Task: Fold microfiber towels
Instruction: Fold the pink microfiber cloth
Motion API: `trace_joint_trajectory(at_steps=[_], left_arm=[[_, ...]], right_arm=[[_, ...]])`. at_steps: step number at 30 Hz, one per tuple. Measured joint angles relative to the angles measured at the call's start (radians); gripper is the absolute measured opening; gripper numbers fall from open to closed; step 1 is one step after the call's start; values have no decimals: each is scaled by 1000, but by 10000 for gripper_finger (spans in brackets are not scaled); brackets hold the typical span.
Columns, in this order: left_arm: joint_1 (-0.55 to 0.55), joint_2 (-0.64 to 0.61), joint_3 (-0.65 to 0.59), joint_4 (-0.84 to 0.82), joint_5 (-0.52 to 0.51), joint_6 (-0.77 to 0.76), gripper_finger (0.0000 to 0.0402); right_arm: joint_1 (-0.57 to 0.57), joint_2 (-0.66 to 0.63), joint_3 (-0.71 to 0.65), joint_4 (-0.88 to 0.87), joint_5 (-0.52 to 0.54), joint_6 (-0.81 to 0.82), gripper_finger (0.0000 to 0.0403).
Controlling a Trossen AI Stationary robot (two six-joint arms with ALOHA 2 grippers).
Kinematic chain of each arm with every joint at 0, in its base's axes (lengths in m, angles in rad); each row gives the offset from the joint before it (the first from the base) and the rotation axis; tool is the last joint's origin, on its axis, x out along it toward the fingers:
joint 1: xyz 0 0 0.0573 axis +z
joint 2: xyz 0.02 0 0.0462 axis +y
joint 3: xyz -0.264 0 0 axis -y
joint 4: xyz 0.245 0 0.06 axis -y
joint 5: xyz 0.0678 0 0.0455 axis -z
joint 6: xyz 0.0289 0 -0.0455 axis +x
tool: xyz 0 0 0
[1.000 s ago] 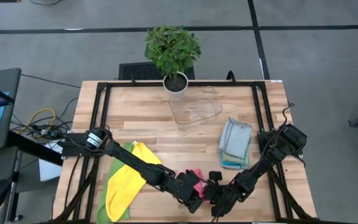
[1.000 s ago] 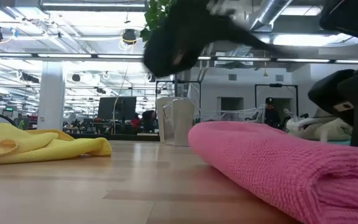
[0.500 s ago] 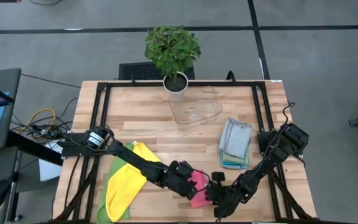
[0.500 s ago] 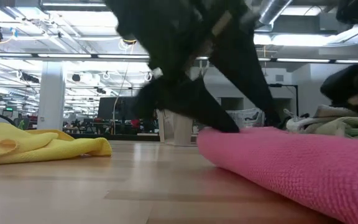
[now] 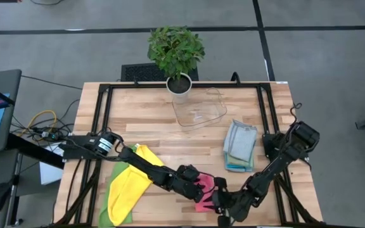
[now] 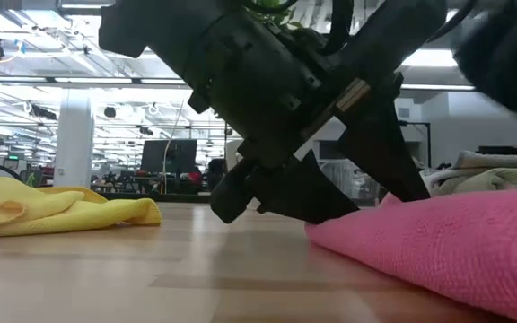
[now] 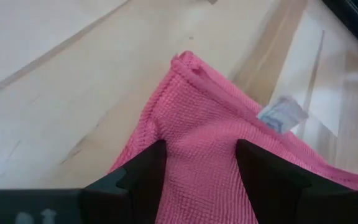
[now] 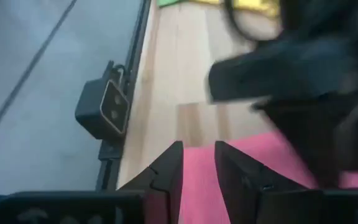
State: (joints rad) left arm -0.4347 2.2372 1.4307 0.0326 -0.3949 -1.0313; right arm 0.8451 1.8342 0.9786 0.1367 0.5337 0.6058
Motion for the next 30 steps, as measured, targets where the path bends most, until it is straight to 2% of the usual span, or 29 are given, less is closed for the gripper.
trace_joint_trajectory(at_steps=[9,14,18,24,30], left_arm=[[3,1,-1,-8,10,5,194],[5,0,-1,-12,18,0,194],[17,-25,-5,-31,53,1,194],[67,-105,-6,-45,62,85,194],[119,-107,-7,-57,196,86,194]], right_arm=[[31,215,2,99,16,156,118],[58,249,6,95,44,252,118],[70,236,5,79,47,234,118],[75,167,-1,-21,7,223,118],[75,48,-4,-168,-2,157,118]])
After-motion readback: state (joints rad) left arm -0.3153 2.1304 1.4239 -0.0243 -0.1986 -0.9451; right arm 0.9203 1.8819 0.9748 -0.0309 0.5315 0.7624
